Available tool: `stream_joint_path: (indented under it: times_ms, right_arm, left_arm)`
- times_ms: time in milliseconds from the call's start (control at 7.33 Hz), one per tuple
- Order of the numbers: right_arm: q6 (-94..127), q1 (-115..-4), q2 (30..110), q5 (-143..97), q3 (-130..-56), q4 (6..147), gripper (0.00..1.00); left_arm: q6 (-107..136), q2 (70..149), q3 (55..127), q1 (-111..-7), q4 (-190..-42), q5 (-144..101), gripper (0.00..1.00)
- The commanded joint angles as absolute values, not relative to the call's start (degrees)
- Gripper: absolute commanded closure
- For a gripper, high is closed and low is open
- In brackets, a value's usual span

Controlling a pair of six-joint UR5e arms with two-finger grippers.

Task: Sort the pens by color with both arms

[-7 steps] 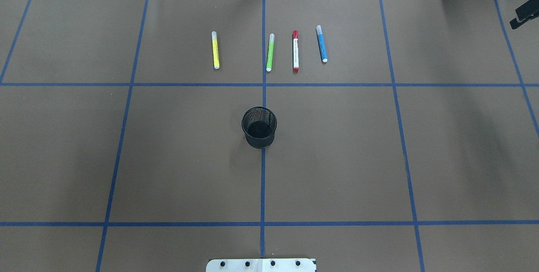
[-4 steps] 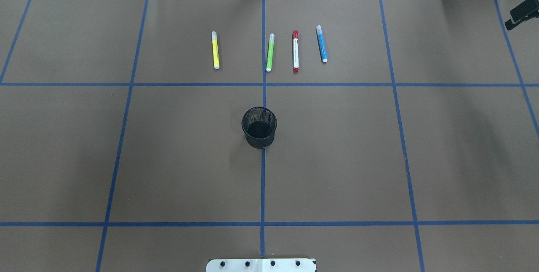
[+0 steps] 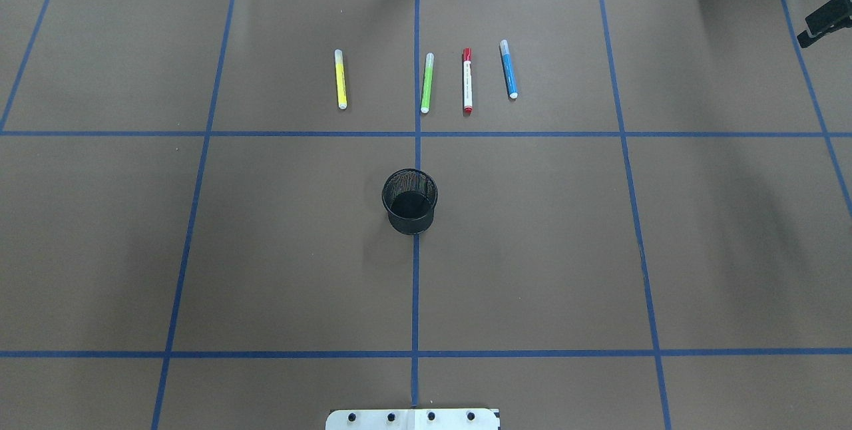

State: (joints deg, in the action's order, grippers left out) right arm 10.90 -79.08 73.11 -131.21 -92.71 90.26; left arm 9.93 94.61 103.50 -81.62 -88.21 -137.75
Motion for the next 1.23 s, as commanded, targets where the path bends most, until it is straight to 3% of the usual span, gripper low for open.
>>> stream_joint_path:
  times_ms: [0, 1092]
  right_arm:
    - [10.9, -79.1, 73.3, -131.2, -93.0, 90.3, 0.00]
    - [10.9, -79.1, 73.4, -131.2, -93.0, 90.3, 0.00]
  left_arm:
    - [9.9, 94.6, 103.7, -81.7, -88.2, -137.7, 0.00]
    - [9.8, 94.7, 105.5, -81.5, -88.2, -137.0, 0.00]
